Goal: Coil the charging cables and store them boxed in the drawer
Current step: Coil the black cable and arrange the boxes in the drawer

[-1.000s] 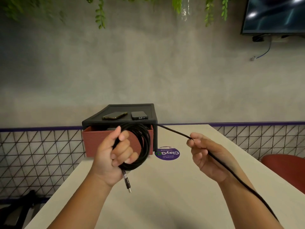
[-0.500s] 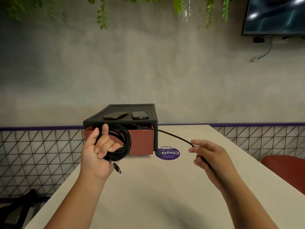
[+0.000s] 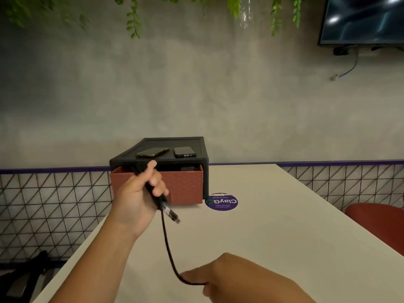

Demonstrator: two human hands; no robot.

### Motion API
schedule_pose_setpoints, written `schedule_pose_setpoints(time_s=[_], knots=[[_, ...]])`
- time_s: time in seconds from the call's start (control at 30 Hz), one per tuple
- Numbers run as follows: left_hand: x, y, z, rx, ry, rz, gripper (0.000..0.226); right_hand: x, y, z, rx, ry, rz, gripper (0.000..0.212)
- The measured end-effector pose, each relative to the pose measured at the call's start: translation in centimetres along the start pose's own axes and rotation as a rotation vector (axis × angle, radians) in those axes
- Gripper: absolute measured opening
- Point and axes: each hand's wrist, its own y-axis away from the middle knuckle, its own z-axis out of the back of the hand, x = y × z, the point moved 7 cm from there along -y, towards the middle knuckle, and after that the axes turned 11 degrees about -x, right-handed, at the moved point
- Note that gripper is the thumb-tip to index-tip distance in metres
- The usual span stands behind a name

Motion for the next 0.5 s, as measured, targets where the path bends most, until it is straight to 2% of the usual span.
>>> schedule_pose_setpoints(time_s=[0.03,0.07,0.13,0.2,0.27,0.33,0.4,0.5], knots=[[0.5,0.4,-0.3,-0.004,-0.132,-0.016,0.03,1.3,0.4,0.9,-0.024,-0.029,0.047,0.041],[1.1,0.8,-0.7,0.012,-0.284,-0.034,0.024,2.5,0.8,2.0,-0.055,-0.047,0.097,0.038],[2.6,1.8,-1.6,0.112,-0.626,-0.081,0.025,4.5,1.5,4.1,-0.127,-0.05,0.225,0.03],[4.2,3.0,-2.4,0.25,-0.842,-0.061,0.02,5.5,1.8,6.1,-0.203,-0.094,0.352,0.028],[5.2,4.0,-2.6,0.347,-0.86,0.042,0.012,4.9,1.7,8.3,-0.336,-0.175,0.381,0.027],[5.5,4.7,-2.6,0.421,-0.765,0.162,0.02,3.4,1.4,10.5,-0.547,-0.157,0.397,0.023],[5.3,5.3,-2.6,0.461,-0.66,0.259,0.039,2.4,1.1,11.9,-0.718,-0.004,0.443,0.017],[4.6,6.1,-3.2,0.563,-0.59,0.284,0.058,0.5,0.0,12.1,-0.84,0.312,0.457,0.021]])
